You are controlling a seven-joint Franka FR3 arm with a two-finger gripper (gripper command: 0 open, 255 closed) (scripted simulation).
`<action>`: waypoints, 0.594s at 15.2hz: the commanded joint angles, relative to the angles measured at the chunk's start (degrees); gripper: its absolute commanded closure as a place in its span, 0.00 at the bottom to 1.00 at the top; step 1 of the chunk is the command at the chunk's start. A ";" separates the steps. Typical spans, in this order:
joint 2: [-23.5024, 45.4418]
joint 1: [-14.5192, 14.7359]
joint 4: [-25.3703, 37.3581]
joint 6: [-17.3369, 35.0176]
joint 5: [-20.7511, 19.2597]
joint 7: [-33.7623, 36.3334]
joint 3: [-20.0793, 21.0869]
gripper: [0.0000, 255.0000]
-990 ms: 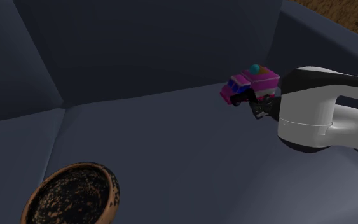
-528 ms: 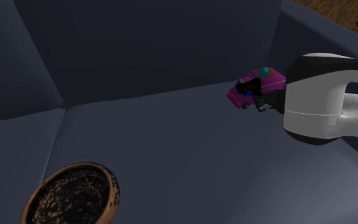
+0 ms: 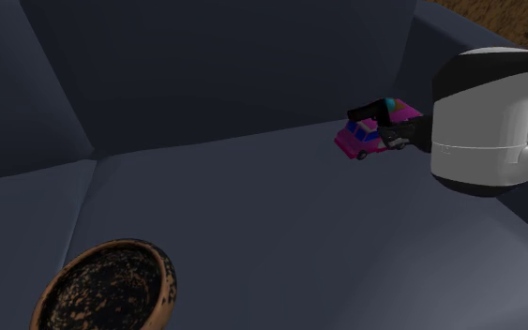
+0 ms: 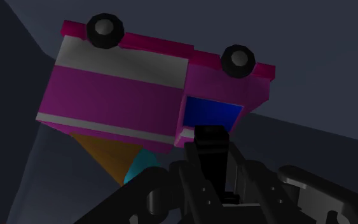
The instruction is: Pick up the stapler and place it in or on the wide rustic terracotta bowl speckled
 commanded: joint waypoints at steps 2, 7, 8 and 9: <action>-2.50 -0.39 -0.14 -1.12 1.19 1.14 0.83 1.00; -6.79 -1.46 -0.35 -3.31 3.04 3.10 2.33 1.00; -7.65 -1.70 -0.36 -3.78 3.39 3.51 2.63 1.00; -8.51 -1.94 -0.36 -4.27 3.73 3.93 2.93 1.00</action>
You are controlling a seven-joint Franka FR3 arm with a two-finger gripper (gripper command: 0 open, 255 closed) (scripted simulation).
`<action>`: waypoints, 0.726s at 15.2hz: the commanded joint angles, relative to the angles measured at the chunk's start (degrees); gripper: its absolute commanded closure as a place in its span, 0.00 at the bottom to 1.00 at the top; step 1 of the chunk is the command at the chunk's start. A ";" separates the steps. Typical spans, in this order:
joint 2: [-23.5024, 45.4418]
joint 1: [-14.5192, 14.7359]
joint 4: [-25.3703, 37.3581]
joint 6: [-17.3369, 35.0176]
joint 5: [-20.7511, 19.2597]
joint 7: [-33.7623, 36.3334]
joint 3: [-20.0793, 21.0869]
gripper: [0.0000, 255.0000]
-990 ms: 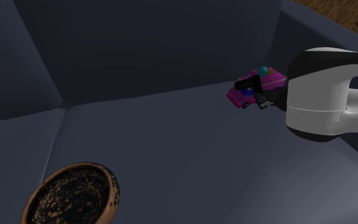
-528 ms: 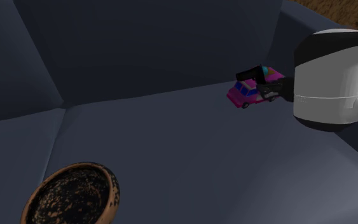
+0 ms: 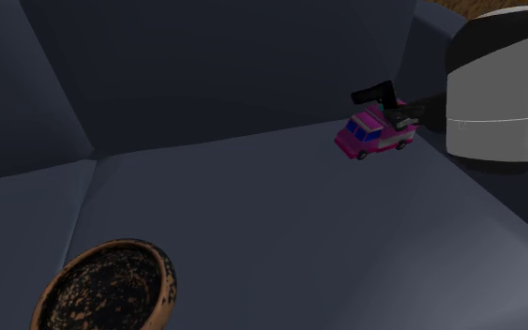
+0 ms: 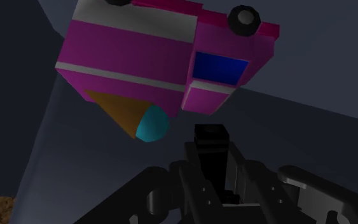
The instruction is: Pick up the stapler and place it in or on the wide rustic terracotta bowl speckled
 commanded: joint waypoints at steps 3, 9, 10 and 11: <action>-3.59 -1.06 -0.01 -2.06 1.40 1.75 1.29 1.00; -8.08 -2.57 0.30 -4.95 2.90 4.07 2.91 1.00; -7.88 -3.78 -1.93 -3.22 3.26 4.02 4.75 1.00; -7.64 -4.89 -4.11 -1.48 3.61 4.00 6.54 1.00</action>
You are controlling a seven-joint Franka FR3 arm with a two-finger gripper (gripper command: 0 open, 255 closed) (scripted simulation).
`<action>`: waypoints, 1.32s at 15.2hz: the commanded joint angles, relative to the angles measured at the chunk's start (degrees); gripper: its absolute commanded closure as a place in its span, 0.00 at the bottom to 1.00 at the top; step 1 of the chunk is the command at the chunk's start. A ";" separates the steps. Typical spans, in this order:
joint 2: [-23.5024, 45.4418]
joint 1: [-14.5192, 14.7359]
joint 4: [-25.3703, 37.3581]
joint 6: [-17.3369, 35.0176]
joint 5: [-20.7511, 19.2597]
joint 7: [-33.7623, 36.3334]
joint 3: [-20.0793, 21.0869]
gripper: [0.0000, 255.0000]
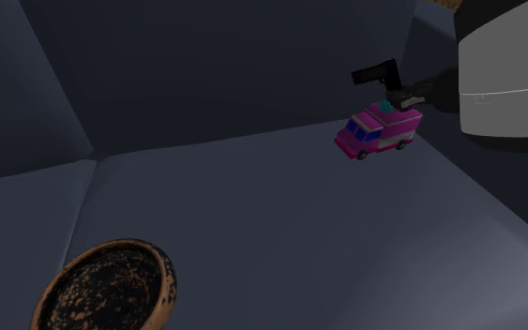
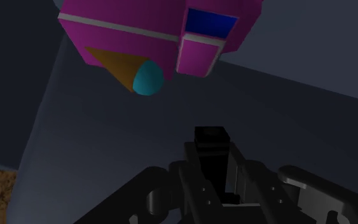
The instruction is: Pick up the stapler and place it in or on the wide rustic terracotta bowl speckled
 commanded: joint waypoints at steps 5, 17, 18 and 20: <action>1.84 -4.93 -11.82 10.20 1.63 0.95 9.42 1.00; 5.08 -2.57 -30.58 32.53 4.68 9.34 22.36 1.00; 5.03 -1.56 -31.75 34.43 5.03 10.48 23.10 1.00; 4.72 0.87 -33.84 38.25 5.88 12.92 24.43 1.00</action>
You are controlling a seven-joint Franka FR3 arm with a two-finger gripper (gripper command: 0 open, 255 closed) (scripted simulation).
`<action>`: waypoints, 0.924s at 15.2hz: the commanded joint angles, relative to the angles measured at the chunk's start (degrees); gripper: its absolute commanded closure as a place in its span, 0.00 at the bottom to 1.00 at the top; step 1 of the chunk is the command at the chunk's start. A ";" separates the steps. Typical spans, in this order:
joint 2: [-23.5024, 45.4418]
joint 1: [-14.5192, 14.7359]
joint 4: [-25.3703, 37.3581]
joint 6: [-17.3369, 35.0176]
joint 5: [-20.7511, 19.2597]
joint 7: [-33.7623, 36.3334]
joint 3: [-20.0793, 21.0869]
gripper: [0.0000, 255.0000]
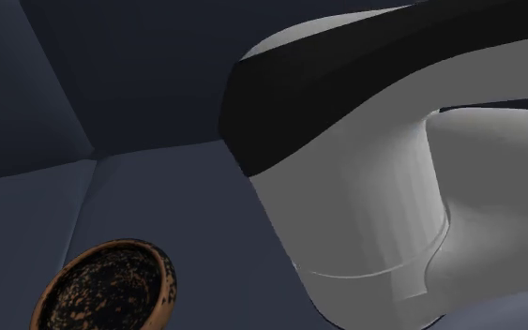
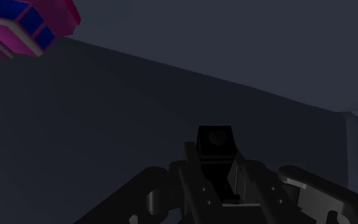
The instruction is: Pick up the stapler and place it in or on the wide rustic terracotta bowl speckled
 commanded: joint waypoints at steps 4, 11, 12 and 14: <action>-1.84 7.58 -4.44 9.58 2.78 7.02 2.93 1.00; -8.23 23.41 -6.42 20.57 9.39 18.64 4.36 1.00; -9.53 26.02 -6.31 21.72 10.63 20.41 4.32 1.00; -12.34 31.45 -5.79 23.63 13.35 23.89 4.02 1.00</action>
